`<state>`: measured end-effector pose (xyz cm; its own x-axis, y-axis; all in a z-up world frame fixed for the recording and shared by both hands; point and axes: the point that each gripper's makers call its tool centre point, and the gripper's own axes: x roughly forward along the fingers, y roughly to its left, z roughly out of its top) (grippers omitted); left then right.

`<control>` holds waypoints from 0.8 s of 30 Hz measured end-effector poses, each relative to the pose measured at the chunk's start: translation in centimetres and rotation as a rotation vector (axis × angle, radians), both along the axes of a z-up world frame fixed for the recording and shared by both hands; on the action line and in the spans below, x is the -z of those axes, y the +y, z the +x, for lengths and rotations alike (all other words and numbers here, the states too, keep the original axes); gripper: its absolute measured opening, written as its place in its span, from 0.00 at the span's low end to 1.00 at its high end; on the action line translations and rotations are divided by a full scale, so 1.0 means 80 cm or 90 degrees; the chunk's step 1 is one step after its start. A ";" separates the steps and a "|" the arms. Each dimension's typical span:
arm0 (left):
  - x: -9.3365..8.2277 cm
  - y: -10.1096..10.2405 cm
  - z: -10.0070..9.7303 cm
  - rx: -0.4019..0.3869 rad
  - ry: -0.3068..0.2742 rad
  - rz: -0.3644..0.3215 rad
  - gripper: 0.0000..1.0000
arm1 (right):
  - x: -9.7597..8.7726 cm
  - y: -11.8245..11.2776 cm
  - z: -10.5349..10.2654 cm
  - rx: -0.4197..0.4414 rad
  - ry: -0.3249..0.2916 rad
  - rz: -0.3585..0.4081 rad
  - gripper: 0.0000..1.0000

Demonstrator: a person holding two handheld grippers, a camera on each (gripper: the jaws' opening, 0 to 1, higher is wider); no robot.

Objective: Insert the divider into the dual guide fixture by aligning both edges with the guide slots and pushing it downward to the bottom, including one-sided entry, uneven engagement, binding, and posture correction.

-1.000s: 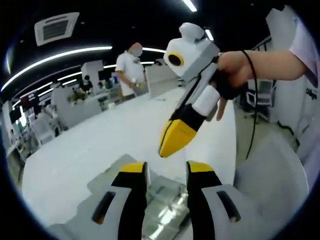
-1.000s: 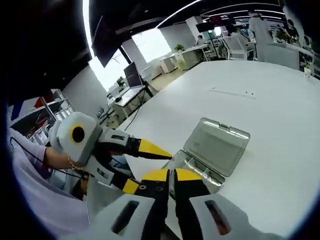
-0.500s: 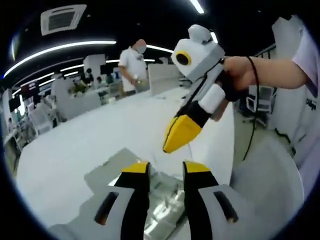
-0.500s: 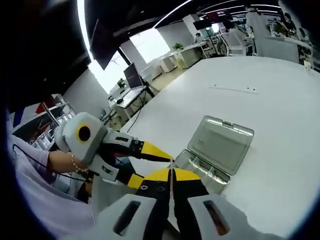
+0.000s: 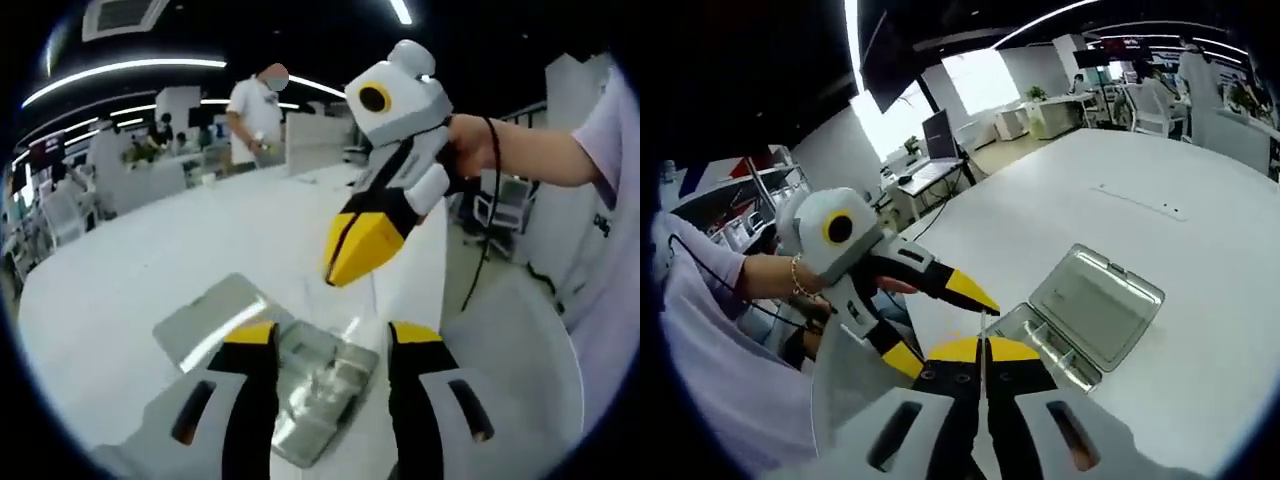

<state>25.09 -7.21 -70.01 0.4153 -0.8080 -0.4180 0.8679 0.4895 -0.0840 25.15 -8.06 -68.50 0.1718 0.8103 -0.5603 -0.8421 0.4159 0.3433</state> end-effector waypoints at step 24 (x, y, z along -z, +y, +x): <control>0.001 -0.009 -0.026 0.087 0.059 -0.014 0.04 | -0.016 0.027 -0.045 -0.200 -0.088 -0.005 0.00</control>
